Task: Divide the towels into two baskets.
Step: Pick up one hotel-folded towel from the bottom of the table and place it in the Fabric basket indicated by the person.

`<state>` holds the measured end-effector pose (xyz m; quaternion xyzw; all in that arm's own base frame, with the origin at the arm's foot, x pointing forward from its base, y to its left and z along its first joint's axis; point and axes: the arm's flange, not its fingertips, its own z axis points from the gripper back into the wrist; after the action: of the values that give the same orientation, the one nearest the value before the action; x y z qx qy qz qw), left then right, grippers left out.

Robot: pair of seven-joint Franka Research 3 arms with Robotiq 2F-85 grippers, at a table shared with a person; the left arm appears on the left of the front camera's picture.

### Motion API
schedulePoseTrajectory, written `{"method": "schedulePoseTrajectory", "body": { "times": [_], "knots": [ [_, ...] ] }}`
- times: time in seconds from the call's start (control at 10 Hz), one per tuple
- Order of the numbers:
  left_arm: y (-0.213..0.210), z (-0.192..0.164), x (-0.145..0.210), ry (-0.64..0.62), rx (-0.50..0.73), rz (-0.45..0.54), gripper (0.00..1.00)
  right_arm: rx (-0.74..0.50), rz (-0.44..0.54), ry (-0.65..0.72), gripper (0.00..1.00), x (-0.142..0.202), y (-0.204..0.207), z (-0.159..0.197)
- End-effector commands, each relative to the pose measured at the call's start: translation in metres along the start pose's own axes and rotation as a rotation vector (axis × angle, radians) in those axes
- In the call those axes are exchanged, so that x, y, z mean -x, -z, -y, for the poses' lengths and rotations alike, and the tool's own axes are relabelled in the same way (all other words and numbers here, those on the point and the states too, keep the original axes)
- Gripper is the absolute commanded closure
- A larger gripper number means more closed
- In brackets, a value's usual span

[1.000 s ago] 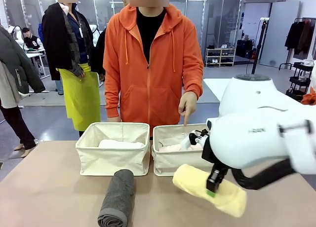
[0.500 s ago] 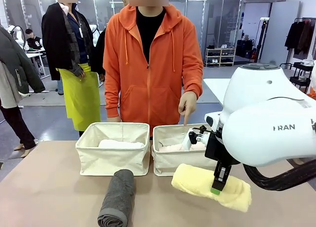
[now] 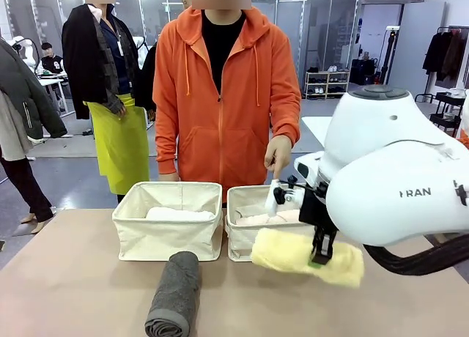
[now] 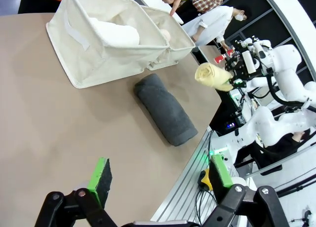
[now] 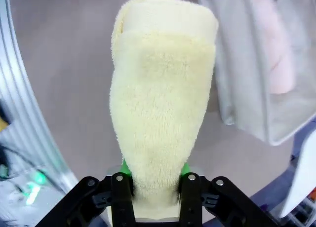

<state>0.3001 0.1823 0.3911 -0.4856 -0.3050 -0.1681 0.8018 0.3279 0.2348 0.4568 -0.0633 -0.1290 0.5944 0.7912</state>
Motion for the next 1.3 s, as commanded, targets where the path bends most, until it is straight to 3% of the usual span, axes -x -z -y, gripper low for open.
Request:
{"method": "schedulePoseTrajectory", "body": {
  "times": [0.0, 0.1, 0.3, 0.4, 0.7, 1.2],
  "knots": [
    [-0.004, 0.003, 0.002, 0.002, 0.013, -0.002, 0.00, 0.215, -0.013, -0.141, 0.63, -0.025, 0.010, 0.033],
    [-0.004, 0.003, 0.002, 0.002, 0.013, -0.002, 0.00, 0.250, 0.010, -0.228, 0.63, -0.034, 0.007, 0.047],
    [-0.004, 0.003, 0.002, 0.002, 0.013, -0.002, 0.00, 0.295, -0.003, -0.265, 0.63, -0.049, 0.011, 0.076],
    [-0.004, 0.003, 0.002, 0.002, 0.013, -0.002, 0.00, 0.301, 0.037, -0.287, 0.63, -0.056, 0.015, 0.092],
    [-0.004, 0.003, 0.002, 0.002, 0.013, -0.002, 0.00, 0.274, 0.064, -0.273, 0.63, -0.073, 0.033, 0.142],
    [-0.004, 0.003, 0.002, 0.002, 0.013, -0.002, 0.00, 0.275, 0.022, -0.270, 0.63, -0.083, 0.063, 0.178]
  ]
}}
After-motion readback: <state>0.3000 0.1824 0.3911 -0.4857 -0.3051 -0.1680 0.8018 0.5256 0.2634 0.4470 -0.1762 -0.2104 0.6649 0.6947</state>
